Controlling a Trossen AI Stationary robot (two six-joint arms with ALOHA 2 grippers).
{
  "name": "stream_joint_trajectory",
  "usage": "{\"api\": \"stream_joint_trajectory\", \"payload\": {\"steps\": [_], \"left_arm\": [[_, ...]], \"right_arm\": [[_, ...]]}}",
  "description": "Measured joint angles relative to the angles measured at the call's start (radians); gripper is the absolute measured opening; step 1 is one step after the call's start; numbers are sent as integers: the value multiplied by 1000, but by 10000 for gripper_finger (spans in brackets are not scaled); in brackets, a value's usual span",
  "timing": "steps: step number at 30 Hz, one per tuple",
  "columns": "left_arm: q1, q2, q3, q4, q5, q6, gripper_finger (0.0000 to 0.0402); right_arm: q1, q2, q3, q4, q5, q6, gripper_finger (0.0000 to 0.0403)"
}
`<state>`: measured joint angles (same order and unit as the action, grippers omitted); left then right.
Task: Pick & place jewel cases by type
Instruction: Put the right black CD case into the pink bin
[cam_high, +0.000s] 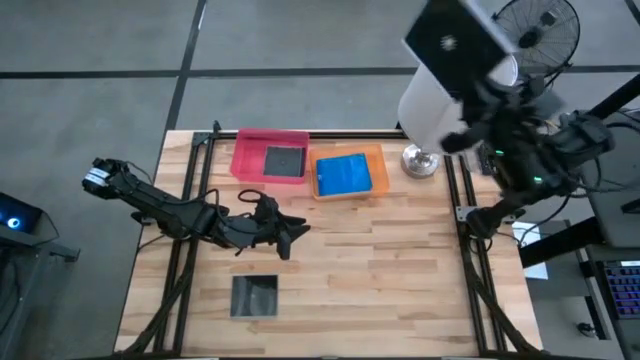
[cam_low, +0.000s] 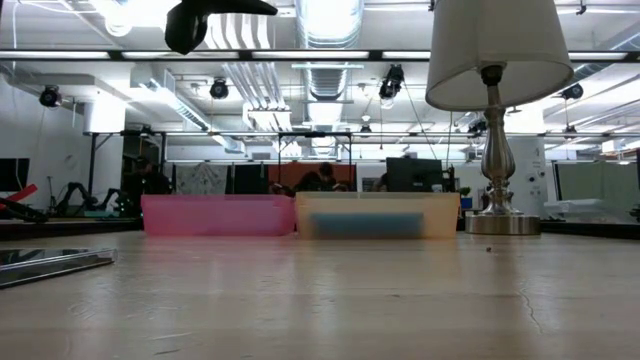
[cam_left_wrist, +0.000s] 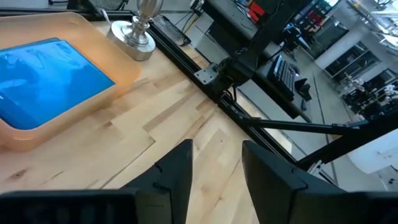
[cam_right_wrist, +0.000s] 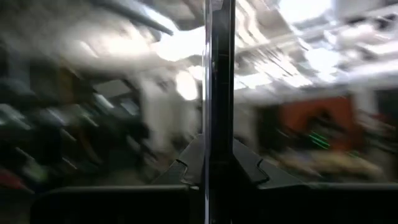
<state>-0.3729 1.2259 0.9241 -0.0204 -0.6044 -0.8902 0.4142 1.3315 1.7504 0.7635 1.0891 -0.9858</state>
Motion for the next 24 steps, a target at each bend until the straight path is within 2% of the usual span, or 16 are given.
{"api": "stream_joint_trajectory", "payload": {"steps": [4, 15, 19, 24], "left_arm": [[0, 0, 0, 0, 0, 0, 122], [0, 0, 0, 4, 0, 3, 122], [0, 0, 0, 6, 1, 24, 122], [0, 0, 0, 7, 16, 46, 122]], "right_arm": [[-80, 57, 9, -2, 184, -87, 24], [-184, 186, -3, -363, 250, 39, 24], [-199, 230, -3, -579, 254, 122, 24], [-203, 270, -3, -878, 244, 310, 24]]}}
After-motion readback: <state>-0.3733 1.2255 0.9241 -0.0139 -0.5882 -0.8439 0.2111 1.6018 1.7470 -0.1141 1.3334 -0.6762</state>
